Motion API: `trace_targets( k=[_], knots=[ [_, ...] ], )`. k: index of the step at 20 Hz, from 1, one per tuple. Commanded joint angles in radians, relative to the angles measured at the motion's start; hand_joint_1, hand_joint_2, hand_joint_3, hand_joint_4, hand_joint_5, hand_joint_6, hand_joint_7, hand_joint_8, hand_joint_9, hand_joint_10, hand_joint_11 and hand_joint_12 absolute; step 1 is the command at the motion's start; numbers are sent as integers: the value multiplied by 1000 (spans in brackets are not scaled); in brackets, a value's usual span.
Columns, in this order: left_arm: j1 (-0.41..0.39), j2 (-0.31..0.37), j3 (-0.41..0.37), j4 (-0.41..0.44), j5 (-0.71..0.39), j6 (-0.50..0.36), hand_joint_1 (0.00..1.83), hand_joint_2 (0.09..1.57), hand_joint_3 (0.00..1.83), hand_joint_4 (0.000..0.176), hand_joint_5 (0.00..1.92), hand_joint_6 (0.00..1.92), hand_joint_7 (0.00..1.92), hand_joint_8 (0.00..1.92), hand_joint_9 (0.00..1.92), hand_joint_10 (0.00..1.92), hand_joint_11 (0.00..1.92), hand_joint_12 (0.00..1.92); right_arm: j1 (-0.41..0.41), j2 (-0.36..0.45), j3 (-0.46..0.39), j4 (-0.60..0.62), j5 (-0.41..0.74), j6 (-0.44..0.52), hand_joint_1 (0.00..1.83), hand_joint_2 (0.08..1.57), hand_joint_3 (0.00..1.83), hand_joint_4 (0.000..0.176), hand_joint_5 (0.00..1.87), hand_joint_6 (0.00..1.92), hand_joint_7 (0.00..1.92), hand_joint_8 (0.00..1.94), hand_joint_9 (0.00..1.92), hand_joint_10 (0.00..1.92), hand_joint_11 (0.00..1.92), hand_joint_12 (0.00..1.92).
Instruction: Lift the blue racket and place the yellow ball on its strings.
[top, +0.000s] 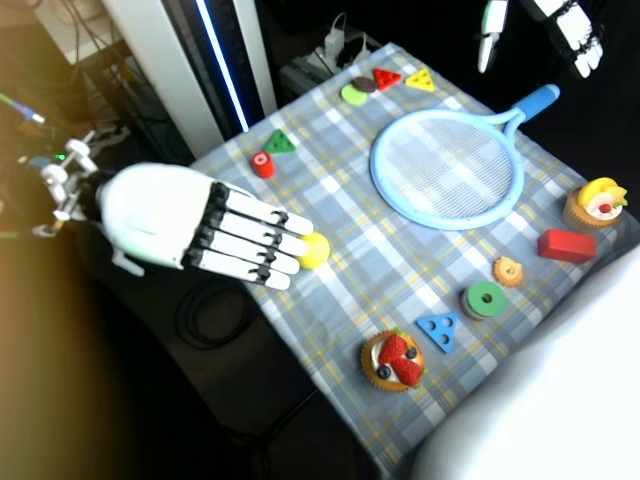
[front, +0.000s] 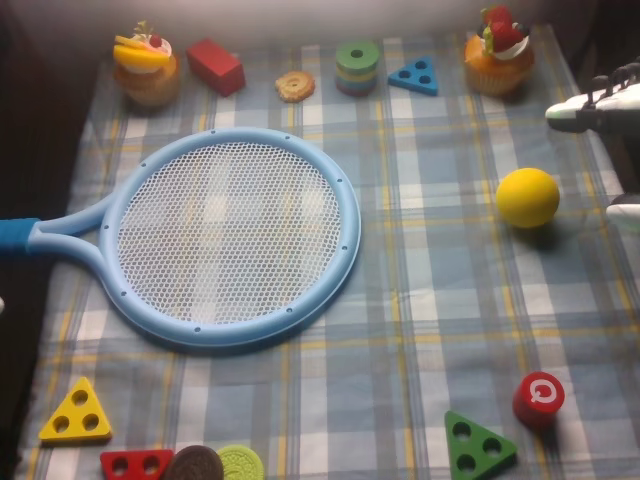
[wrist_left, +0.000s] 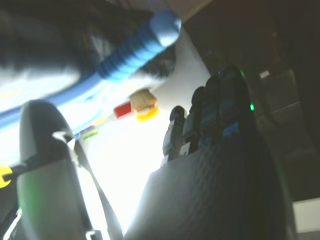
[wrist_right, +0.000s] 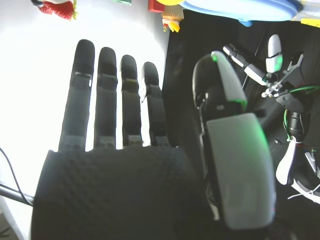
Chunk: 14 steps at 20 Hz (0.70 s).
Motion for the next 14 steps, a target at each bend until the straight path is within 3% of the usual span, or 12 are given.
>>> trace_targets(
  k=[1, 7, 12, 14],
  knots=[
    [-35, -16, 20, -6, -41, 82, 1046, 855, 5, 176, 0, 0, 0, 0, 0, 0, 0, 0, 19, 0, 7, 22, 107, 5, 709, 1243, 1, 0, 439, 1, 500, 0, 521, 0, 416, 328],
    [-145, -104, 114, -113, 106, 378, 1029, 882, 6, 176, 0, 0, 0, 0, 0, 0, 0, 0, 12, -7, 14, -5, 91, 20, 758, 1249, 0, 0, 444, 1, 529, 3, 582, 6, 439, 434],
    [-158, -135, 194, -224, 194, 474, 936, 913, 18, 176, 0, 0, 0, 0, 0, 0, 0, 0, 21, -28, 29, -25, 71, 31, 806, 1250, 0, 0, 424, 0, 522, 0, 575, 1, 416, 441],
    [-170, -150, 218, -258, 219, 508, 1031, 844, 0, 176, 0, 0, 68, 7, 0, 0, 0, 0, 24, -34, 34, -30, 69, 37, 876, 1240, 0, 0, 427, 1, 518, 0, 565, 1, 400, 444]
  ],
)
